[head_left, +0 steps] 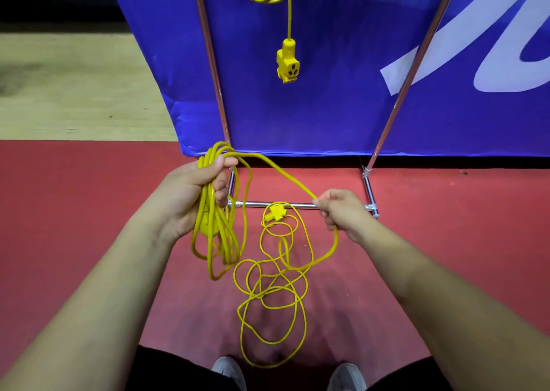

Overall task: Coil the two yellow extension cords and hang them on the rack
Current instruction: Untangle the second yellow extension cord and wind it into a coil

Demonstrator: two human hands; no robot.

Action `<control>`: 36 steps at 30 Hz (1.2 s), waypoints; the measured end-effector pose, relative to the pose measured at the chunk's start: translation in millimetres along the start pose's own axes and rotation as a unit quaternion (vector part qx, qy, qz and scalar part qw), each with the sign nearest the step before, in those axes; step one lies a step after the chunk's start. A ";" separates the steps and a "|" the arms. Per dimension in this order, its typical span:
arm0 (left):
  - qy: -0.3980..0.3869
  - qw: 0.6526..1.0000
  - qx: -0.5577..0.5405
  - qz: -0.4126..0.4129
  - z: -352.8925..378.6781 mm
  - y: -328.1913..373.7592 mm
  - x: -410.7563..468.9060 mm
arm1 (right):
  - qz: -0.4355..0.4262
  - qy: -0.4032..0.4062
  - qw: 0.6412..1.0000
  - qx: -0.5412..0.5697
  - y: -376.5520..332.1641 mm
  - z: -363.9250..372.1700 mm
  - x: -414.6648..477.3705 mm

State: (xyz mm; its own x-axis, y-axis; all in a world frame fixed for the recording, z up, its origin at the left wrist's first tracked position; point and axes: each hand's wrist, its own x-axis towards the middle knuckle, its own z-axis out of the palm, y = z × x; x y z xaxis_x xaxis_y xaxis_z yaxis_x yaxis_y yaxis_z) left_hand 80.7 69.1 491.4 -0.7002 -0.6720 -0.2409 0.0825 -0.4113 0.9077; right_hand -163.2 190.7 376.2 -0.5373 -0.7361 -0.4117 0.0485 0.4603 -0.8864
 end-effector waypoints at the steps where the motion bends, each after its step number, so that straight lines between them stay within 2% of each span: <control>1: 0.004 1.000 0.005 -0.003 0.3 -0.7 -0.2 | -0.024 -0.006 0.996 -0.084 -9.8 0.4 -5.0; 2: 0.006 1.000 0.012 -0.008 0.7 -1.3 -0.3 | -0.044 -0.030 0.983 -0.176 -21.6 -0.4 -12.6; 4: 0.013 0.999 0.028 -0.020 3.3 -3.2 -1.9 | -0.057 -0.141 0.940 -0.307 -48.6 -2.4 -34.5; 6: 0.013 0.999 0.029 -0.044 9.0 -7.9 -4.0 | -0.057 -0.289 0.904 -0.310 -74.0 -2.6 -59.7; 8: -0.039 0.996 0.035 -0.066 16.5 -13.9 -6.4 | -0.087 -0.374 0.898 -0.214 -92.8 1.0 -79.1; 10: -0.099 0.989 0.064 -0.085 24.6 -19.5 -11.0 | -0.142 -0.344 0.922 -0.109 -102.1 3.6 -82.4; 12: -0.126 0.984 0.102 -0.073 29.4 -19.6 -13.7 | -0.186 -0.277 0.940 -0.066 -103.1 0.6 -74.6; 14: -0.135 0.986 0.079 -0.056 30.6 -16.4 -13.5 | -0.194 -0.270 0.940 -0.071 -90.9 -7.8 -64.0; 17: -0.106 0.991 -0.008 -0.079 30.2 -13.3 -9.2 | -0.137 -0.295 0.943 -0.066 -58.5 -24.3 -48.2; 18: -0.098 0.991 -0.018 -0.086 30.7 -14.5 -7.9 | -0.120 -0.291 0.947 -0.060 -49.3 -28.9 -43.1; 21: -0.086 0.991 -0.027 -0.096 34.0 -19.2 -4.6 | -0.125 -0.281 0.942 -0.134 -35.2 -35.0 -35.2; 25: -0.068 0.993 -0.035 -0.090 34.2 -17.3 -1.7 | -0.122 -0.298 0.936 -0.143 -29.9 -36.5 -30.4; 27: -0.064 0.994 -0.031 -0.085 32.5 -15.2 -0.9 | -0.116 -0.281 0.945 -0.118 -28.2 -37.7 -30.5; 29: -0.055 0.995 0.000 -0.088 31.8 -14.7 -2.2 | -0.115 -0.228 0.963 -0.081 -29.0 -39.7 -30.5; 32: -0.071 0.987 0.038 -0.140 32.3 -16.6 -5.6 | -0.141 -0.160 0.976 -0.033 -35.4 -46.5 -32.5; 36: -0.096 0.979 0.066 -0.167 36.2 -17.3 -8.3 | -0.187 -0.164 0.963 -0.108 -56.6 -49.8 -49.1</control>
State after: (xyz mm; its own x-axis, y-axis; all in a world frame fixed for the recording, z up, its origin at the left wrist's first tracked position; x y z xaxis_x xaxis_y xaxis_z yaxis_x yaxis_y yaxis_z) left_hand 59.4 104.1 490.0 -0.7944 -0.3794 -0.4743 -0.2574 -0.4971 0.8286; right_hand -181.5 225.5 457.1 -0.1864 -0.9712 -0.1485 -0.2909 0.1989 -0.9358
